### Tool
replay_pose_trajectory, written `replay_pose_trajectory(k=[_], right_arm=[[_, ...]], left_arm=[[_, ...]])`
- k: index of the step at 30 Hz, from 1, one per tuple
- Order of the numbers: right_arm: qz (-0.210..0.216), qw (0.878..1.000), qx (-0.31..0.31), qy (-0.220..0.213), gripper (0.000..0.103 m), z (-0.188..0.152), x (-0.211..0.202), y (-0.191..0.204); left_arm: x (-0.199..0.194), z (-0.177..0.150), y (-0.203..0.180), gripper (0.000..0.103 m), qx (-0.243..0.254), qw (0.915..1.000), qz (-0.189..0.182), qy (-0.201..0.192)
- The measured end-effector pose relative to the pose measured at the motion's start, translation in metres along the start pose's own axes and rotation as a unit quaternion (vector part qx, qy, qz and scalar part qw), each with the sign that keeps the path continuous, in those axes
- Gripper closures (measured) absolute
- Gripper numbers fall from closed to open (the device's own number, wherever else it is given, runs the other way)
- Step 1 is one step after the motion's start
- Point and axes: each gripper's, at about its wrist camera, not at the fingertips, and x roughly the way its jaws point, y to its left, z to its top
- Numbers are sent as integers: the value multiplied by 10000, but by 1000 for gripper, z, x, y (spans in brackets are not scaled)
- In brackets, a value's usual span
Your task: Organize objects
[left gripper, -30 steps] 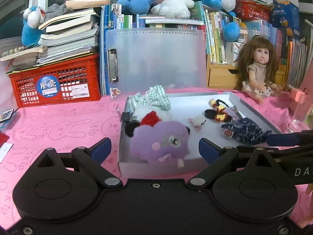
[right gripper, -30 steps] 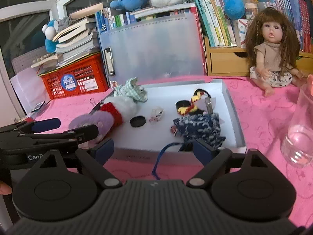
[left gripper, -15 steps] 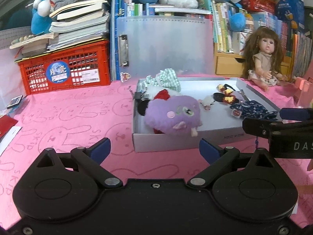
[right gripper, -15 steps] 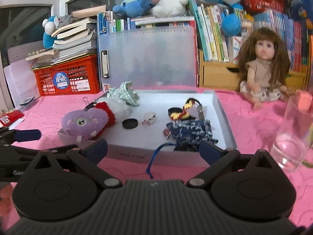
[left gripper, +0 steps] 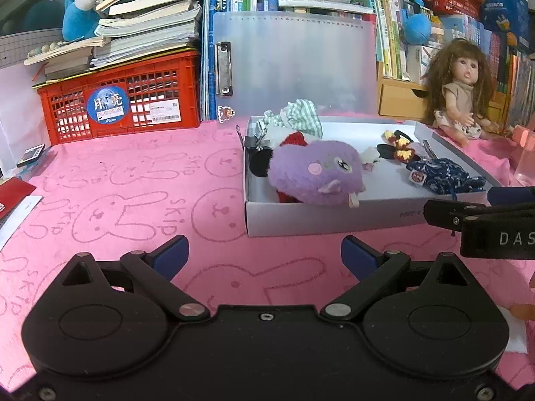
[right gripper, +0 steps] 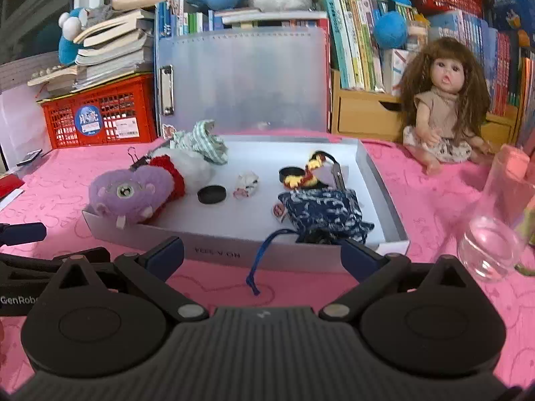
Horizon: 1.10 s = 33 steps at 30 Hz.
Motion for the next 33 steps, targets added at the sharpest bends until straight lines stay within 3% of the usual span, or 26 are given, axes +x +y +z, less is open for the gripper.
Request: replay_pose_trajectory(k=[12, 19, 22, 25, 33], right_arm=[[205, 9994, -143, 238, 0, -12, -8, 8], [139, 9984, -510, -194, 0, 0, -5, 10], [238, 9975, -665, 68, 0, -1, 3, 12], [159, 9969, -776, 35, 0, -8, -2, 14], [58, 9980, -504, 365, 0, -19, -15, 10]], left_arm=[[-6, -5, 1, 5, 45, 9999, -31, 94], [-9, -9, 2, 5, 71, 9998, -16, 201], [-9, -10, 1, 5, 109, 9997, 9, 227], [-9, -12, 1, 5, 119, 9995, -10, 277], [-14, -17, -6, 5, 218, 9989, -149, 374]])
